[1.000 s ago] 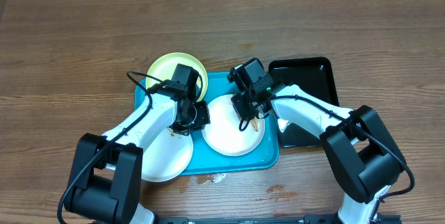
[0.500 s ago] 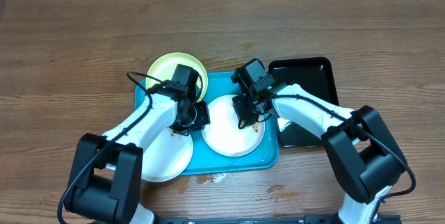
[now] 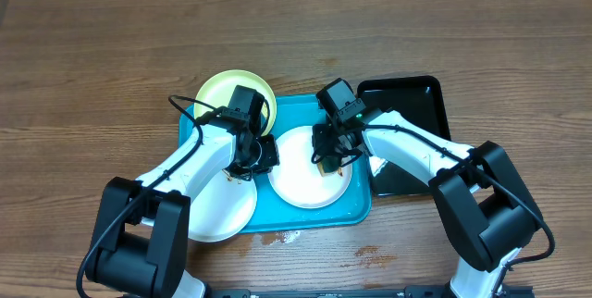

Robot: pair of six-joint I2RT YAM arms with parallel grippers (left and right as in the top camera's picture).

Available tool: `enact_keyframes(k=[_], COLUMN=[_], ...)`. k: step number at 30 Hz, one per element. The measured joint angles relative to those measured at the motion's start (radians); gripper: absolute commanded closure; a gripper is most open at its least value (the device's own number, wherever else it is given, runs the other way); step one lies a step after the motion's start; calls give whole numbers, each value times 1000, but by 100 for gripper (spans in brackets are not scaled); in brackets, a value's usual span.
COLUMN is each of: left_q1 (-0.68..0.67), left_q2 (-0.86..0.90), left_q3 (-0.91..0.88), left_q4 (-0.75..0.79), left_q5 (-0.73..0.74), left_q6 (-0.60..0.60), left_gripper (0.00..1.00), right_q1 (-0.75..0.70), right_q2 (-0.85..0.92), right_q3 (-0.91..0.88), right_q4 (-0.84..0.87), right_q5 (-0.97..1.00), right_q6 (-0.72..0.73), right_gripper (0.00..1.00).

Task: Clean dirty plates on tray and stack at the side
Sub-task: 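Scrub the white plate with the sponge while the left gripper holds its rim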

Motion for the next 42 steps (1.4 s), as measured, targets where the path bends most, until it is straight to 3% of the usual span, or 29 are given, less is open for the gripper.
enact_keyframes(k=[13,28,34,42], left_q1=[0,0,0,0], left_q2=[0,0,0,0], left_q3=[0,0,0,0], left_q4=[6,12,17,17], left_q5=[-11,-11,-11,-12], left_q6=[-23,-39,-46,-46], left_gripper=[96,96,96,96], right_q1=[-95,-150,-150,-139], right_q2=[-52,-82,-82,-82], right_q3=[124,129,129,127], right_q4=[-118,-248,-342,-392], right_q5=[-144,-444,-440,-258], right_q6=[72,124,277,566], right_gripper=[96,96,96,96])
